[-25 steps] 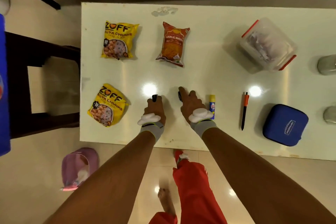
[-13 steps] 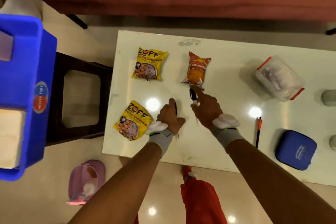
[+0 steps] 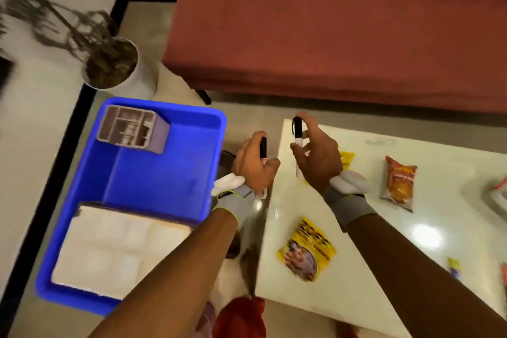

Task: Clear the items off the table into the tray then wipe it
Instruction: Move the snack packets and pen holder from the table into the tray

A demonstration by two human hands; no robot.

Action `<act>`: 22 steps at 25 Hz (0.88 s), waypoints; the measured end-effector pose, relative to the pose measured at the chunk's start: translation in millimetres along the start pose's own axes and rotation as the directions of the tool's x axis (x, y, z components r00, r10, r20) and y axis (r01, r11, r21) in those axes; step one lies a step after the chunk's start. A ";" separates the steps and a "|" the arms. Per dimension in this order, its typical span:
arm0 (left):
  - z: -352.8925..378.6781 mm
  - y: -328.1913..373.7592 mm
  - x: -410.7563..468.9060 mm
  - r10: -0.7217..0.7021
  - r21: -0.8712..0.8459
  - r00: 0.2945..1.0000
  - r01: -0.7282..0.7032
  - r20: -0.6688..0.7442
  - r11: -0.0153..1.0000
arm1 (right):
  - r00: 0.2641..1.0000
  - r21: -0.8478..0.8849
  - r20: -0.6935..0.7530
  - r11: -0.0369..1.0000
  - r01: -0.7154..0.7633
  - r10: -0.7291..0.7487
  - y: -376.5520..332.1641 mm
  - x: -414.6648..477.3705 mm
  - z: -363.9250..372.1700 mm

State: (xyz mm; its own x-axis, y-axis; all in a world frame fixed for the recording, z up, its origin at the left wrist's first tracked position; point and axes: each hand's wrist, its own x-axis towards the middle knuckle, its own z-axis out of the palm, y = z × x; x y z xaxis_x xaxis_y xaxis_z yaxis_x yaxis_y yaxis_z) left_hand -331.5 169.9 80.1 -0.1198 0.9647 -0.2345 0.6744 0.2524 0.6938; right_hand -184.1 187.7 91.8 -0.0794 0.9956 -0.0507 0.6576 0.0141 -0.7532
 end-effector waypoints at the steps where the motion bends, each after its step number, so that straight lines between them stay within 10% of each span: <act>1: -27.1 -6.5 6.0 0.019 -0.027 0.998 -0.020 -0.053 0.999 | 0.999 0.013 -0.018 0.999 0.033 -0.032 -24.6 17.0 9.7; 12: -248.2 -149.7 38.5 0.031 -0.012 0.760 -0.051 -0.649 0.999 | 0.918 0.142 0.137 0.925 0.352 -0.371 -251.3 120.3 187.5; 22: -257.9 -211.1 45.2 -0.092 -0.037 0.772 0.089 -0.629 0.995 | 0.817 0.112 0.438 0.925 0.364 -0.375 -270.9 111.3 279.8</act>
State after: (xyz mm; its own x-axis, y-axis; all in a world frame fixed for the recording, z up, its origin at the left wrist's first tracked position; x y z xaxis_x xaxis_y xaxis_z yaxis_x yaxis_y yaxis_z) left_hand -667.2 179.6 98.6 -0.6131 0.7684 0.1835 0.6339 0.3399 0.6947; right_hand -580.7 268.6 106.6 -0.6397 0.7673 -0.0464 0.4952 0.3652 -0.7883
